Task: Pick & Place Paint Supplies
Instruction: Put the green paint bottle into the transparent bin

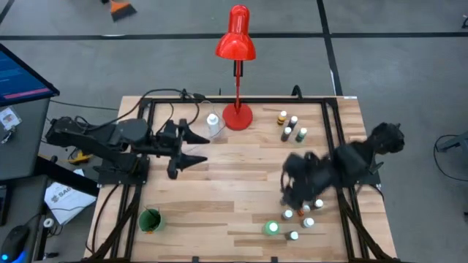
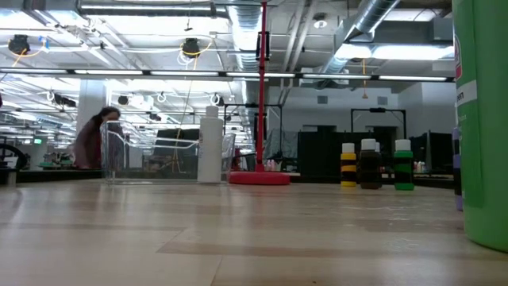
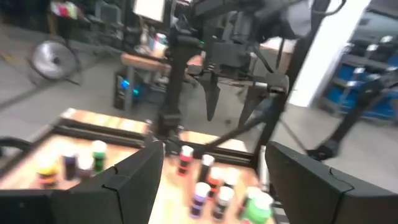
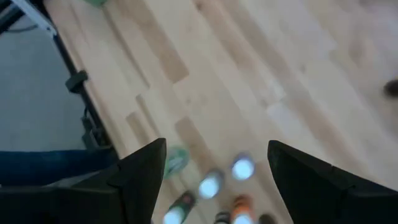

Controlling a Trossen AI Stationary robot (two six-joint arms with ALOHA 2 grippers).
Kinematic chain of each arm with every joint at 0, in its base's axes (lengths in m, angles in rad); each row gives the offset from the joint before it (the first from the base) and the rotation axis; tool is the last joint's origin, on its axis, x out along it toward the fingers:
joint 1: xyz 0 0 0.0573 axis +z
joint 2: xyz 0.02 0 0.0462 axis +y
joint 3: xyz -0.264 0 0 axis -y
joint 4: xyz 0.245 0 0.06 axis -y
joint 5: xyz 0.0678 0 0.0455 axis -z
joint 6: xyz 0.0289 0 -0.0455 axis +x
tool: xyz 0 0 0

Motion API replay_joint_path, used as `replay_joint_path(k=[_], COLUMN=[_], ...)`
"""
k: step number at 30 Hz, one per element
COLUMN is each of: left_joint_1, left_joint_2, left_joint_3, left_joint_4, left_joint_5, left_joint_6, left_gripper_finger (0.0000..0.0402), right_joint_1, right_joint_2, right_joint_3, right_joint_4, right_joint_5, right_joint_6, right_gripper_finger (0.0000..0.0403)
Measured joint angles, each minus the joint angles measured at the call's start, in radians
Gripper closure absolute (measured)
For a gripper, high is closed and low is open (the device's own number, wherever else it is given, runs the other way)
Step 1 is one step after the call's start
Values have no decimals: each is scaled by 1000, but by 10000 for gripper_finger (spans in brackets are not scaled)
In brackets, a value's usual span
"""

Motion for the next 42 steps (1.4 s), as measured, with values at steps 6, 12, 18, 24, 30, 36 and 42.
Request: replay_joint_path(k=[6, 12, 18, 24, 30, 36, 42], left_joint_1=[-7, -8, -9, -11, -46, -72, -72], left_joint_2=[-11, -35, -60, -90, -134, -179, -189], left_joint_3=[0, 0, 1, 0, 0, 0, 0], left_joint_4=[32, 112, 144, 187, 214, 235, 236], left_joint_5=[21, 36, 51, 133, 154, 154, 152], left_joint_6=[-147, -238, -266, -286, -226, -177, -167], left_gripper_finger=[128, 128, 128, 128, 128, 128, 128], right_joint_1=[202, 321, 354, 322, 300, 282, 264], right_joint_2=[89, 188, 274, 292, 291, 289, 281], right_joint_3=[-1, -1, -1, -32, -37, -37, -38], right_joint_4=[1, 8, 44, 140, 167, 191, 187], right_joint_5=[15, 17, 59, 120, 185, 214, 151], right_joint_6=[123, 142, 99, -6, -88, -147, -197], right_gripper_finger=[127, 127, 127, 127, 127, 127, 127])
